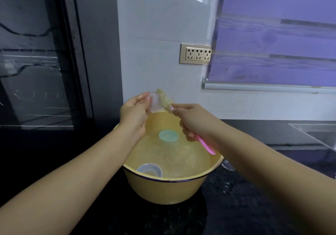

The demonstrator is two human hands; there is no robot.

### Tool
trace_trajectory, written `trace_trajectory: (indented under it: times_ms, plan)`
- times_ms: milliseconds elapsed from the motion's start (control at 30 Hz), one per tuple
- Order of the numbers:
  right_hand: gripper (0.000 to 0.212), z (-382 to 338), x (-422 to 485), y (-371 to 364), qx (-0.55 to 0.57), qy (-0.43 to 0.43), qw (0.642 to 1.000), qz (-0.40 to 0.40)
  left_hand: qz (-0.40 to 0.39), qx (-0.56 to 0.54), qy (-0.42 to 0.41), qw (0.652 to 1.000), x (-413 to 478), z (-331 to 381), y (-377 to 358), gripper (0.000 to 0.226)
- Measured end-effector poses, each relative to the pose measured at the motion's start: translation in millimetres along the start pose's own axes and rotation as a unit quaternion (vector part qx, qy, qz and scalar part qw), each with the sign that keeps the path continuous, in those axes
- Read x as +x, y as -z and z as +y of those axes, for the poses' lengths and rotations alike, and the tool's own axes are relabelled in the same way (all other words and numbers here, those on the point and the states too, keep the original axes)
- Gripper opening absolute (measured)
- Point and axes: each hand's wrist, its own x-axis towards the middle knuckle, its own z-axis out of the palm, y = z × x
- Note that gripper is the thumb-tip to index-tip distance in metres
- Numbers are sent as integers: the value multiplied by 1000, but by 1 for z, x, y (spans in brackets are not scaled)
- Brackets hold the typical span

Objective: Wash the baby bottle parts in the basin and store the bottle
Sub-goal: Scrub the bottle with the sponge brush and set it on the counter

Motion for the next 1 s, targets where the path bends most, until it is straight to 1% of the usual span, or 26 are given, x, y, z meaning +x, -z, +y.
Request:
trace_trajectory:
  times_ms: [67, 133, 167, 233, 300, 333, 400, 467, 533, 567, 633, 700, 733, 800, 900, 1000]
  plan:
    - [23, -1, -11, -2, 71, -11, 997, -31, 19, 15, -12, 1000, 0, 0, 0, 14]
    - [22, -2, -17, -8, 94, -1, 995, -27, 20, 25, -25, 999, -2, 0, -1, 17]
    - [21, -1, -18, -12, 68, 14, 998, -3, 15, 35, -30, 999, -3, 0, -2, 16]
    - [21, 2, -14, -21, -53, 57, 996, 42, -2, 48, -26, 999, -5, -1, -3, 19]
    - [23, 7, -7, -26, -164, 89, 981, 51, -28, 45, -6, 999, -8, -1, -3, 17]
    - [32, 10, -4, -26, -202, 95, 973, 54, -45, 41, 12, 998, -11, -1, -3, 16]
    - [46, 16, 1, -25, -245, 110, 961, 70, -83, 45, 61, 994, -14, 0, -4, 6]
    - [52, 17, 2, -22, -252, 144, 953, 85, -128, 70, 98, 985, -17, 0, -5, 16]
    - [49, 12, 3, -17, -258, 165, 948, 83, -148, 73, 106, 981, -19, -1, -7, 23]
    - [48, 8, 2, -16, -268, 167, 946, 74, -136, 69, 102, 983, -18, -1, -7, 24]
    - [43, 3, -5, -17, -290, 171, 940, 49, -87, 66, 94, 990, -15, 2, -7, 26]
    - [41, 6, -15, -26, -329, 193, 924, 22, -34, 74, 90, 993, -10, 3, -4, 32]
    - [42, 8, -20, -30, -340, 201, 919, 15, -23, 70, 89, 993, -8, 3, -2, 34]
    - [46, 9, -22, -30, -325, 206, 922, 38, -28, 43, 99, 994, -7, 3, -2, 30]
    - [49, 10, -11, -17, -261, 170, 946, 92, -39, -35, 119, 991, -5, 3, -2, 11]
    - [48, 15, -9, -13, -201, 122, 967, 93, -42, -89, 129, 987, -2, 5, -2, 10]
